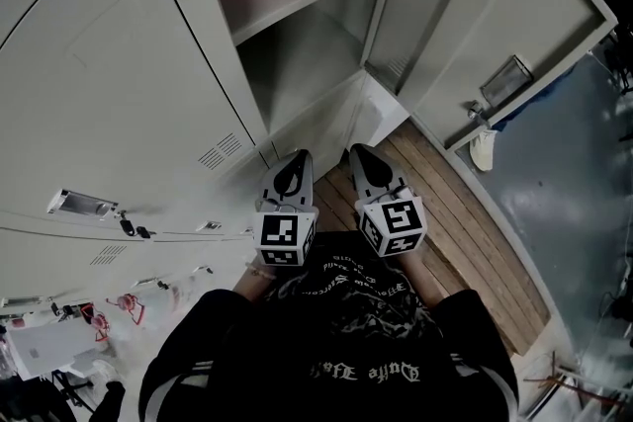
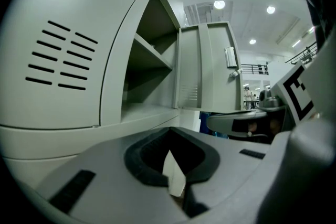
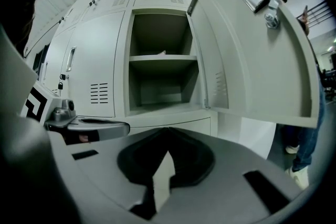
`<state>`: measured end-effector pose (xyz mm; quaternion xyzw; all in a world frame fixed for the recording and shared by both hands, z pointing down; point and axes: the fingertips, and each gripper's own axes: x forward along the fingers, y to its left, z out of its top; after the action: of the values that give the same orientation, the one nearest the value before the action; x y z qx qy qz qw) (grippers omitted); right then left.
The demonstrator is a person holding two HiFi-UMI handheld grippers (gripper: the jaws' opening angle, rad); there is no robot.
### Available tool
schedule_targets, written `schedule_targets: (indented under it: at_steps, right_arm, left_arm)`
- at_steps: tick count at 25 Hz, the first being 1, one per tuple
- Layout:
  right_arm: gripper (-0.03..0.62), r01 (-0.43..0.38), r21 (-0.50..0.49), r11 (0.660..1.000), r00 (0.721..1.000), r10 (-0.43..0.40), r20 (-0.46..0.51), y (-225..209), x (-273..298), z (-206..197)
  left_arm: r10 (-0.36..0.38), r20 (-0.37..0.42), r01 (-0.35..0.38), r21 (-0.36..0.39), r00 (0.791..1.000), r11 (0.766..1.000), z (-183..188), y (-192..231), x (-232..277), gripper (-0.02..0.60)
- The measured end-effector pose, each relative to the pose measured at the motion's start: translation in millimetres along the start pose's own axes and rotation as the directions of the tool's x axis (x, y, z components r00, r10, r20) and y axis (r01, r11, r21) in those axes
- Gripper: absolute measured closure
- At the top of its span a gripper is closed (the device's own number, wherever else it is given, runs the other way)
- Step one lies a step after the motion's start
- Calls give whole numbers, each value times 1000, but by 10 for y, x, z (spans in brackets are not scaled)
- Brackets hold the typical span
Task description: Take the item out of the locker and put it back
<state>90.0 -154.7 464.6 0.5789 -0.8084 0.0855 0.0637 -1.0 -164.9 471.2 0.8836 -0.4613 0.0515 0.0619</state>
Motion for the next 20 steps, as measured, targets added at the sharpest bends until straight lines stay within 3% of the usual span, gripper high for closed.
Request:
schedule_targets:
  at_steps: [20]
  right_arm:
    - [591,6,5,1000,1000,-6,-6,100,113,-55]
  left_arm:
    - [2,-15,-2,14,1000,1000,-64,168,-13,575]
